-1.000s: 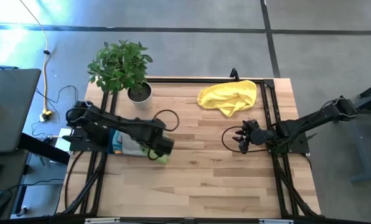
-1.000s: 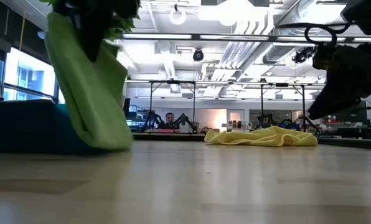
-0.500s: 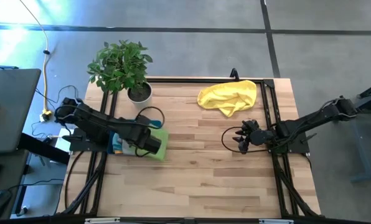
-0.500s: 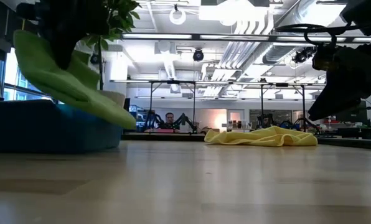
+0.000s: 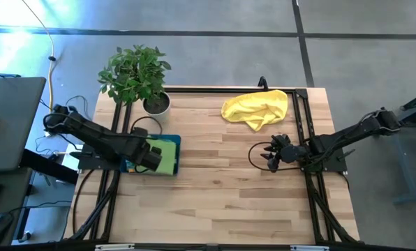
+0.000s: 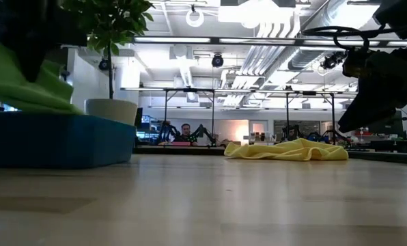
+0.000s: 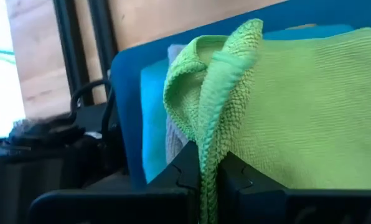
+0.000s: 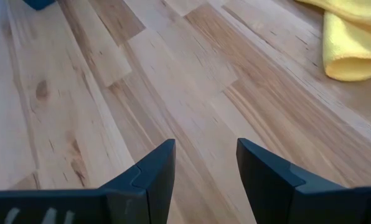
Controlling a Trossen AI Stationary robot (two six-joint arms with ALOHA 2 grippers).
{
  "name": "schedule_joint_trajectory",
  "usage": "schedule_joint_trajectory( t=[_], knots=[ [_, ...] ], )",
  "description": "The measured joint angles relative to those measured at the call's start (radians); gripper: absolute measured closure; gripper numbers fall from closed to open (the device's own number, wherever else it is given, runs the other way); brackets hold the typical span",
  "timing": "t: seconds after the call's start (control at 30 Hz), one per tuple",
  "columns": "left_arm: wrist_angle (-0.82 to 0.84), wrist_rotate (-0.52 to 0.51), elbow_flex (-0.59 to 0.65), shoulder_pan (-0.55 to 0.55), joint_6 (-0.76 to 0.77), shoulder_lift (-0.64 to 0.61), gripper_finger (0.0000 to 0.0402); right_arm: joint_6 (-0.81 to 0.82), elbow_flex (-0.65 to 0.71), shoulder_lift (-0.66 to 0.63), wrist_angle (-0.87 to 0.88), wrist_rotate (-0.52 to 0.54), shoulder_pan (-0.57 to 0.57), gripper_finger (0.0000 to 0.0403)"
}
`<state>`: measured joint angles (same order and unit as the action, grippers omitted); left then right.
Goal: Fold microfiber towels
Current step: Stack the green microfiber towel on top of the gray microfiber towel in the blue bin, then fold the yellow towel on the table
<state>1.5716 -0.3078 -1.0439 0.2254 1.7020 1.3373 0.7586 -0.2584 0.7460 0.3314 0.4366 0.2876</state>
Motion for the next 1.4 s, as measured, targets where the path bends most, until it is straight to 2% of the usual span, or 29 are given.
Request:
schedule_joint_trajectory(
  t=[0.3, 0.4, 0.5, 0.6, 0.73, 0.8, 0.87, 0.97, 1.07, 1.23, 1.4],
  knots=[
    [0.0, 0.054, 0.08, 0.093, 0.186, -0.031, 0.0384, 0.0, 0.0, -0.001, 0.0, 0.0, 0.0, 0.0238],
    [0.0, 0.049, 0.082, 0.115, 0.216, -0.031, 0.0362, 0.0, 0.0, -0.001, 0.0, 0.0, 0.0, 0.0238],
    [0.0, 0.03, 0.082, 0.132, 0.231, -0.031, 0.0324, 0.0, 0.0, -0.001, 0.0, 0.0, 0.0, 0.0238],
    [0.0, -0.021, 0.074, 0.154, 0.22, -0.031, 0.0272, 0.0, 0.0, -0.001, 0.0, 0.001, 0.0, 0.0238],
    [0.0, -0.142, 0.034, 0.191, 0.207, -0.034, 0.0203, 0.0, 0.0, -0.001, 0.0, 0.001, 0.0, 0.0238],
    [-0.017, -0.221, 0.01, 0.205, 0.186, -0.034, 0.0179, 0.0, 0.0, -0.001, 0.0, 0.001, 0.0, 0.0238],
    [-0.105, -0.295, -0.002, 0.212, 0.153, -0.035, 0.0165, 0.0, 0.0, -0.001, 0.0, 0.001, 0.0, 0.0238],
    [-0.278, -0.394, -0.003, 0.212, 0.059, -0.035, 0.016, 0.0, 0.0, -0.001, 0.0, 0.001, 0.0, 0.0238],
    [-0.484, -0.459, -0.003, 0.212, -0.132, -0.018, 0.0164, 0.0, 0.0, -0.001, 0.0, 0.001, 0.0, 0.0238],
    [-0.812, -0.489, -0.003, 0.213, -0.473, 0.028, 0.0172, 0.0, 0.0, -0.001, 0.0, 0.001, 0.0, 0.0238],
    [-1.081, -0.491, -0.003, 0.207, -0.742, 0.09, 0.0174, 0.0, 0.0, -0.001, 0.0, 0.001, 0.0, 0.0238]
  ],
)
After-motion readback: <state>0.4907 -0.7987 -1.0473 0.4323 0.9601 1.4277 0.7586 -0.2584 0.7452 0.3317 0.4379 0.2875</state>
